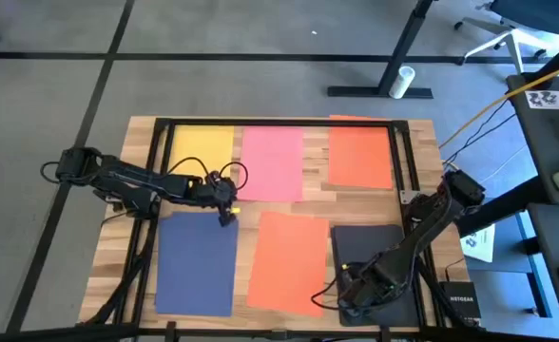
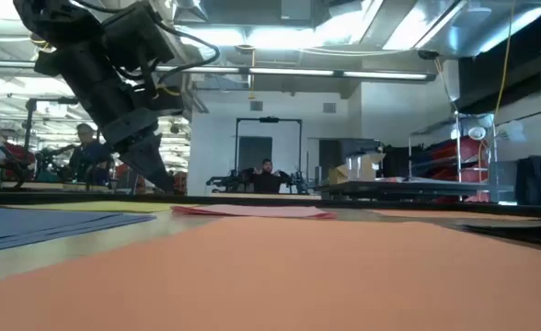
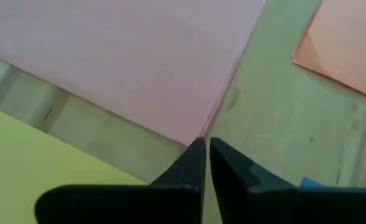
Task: Organize paper
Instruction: Stack the black paper on top of the stacked black papers
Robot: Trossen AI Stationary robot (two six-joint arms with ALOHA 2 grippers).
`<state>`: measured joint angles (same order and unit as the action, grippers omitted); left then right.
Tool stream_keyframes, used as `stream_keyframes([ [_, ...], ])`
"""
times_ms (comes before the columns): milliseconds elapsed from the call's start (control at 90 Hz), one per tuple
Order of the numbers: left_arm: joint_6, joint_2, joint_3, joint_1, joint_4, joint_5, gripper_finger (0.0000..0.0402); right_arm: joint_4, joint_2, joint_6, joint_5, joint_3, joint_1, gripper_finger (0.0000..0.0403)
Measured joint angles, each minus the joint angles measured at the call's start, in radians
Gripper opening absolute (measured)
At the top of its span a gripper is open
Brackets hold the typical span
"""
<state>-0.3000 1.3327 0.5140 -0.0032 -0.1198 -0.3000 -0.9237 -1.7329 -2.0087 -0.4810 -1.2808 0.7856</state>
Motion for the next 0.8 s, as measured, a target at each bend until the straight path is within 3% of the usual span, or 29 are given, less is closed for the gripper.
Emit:
stream_keyframes([
  [533,-0.010,0.000,0.000,0.000,-0.001,0.000,0.0008,-0.022,0.000,-0.001,0.037,0.000,0.000,0.0319],
  [667,-0.010,0.000,0.000,0.000,-0.001,0.000,0.0008,-0.021,0.000,-0.001,0.037,0.000,0.000,0.0308],
  [800,-0.008,0.000,0.000,0.000,-0.001,0.000,0.0008,-0.025,-0.009,0.027,0.072,-0.001,0.000,0.0247],
])
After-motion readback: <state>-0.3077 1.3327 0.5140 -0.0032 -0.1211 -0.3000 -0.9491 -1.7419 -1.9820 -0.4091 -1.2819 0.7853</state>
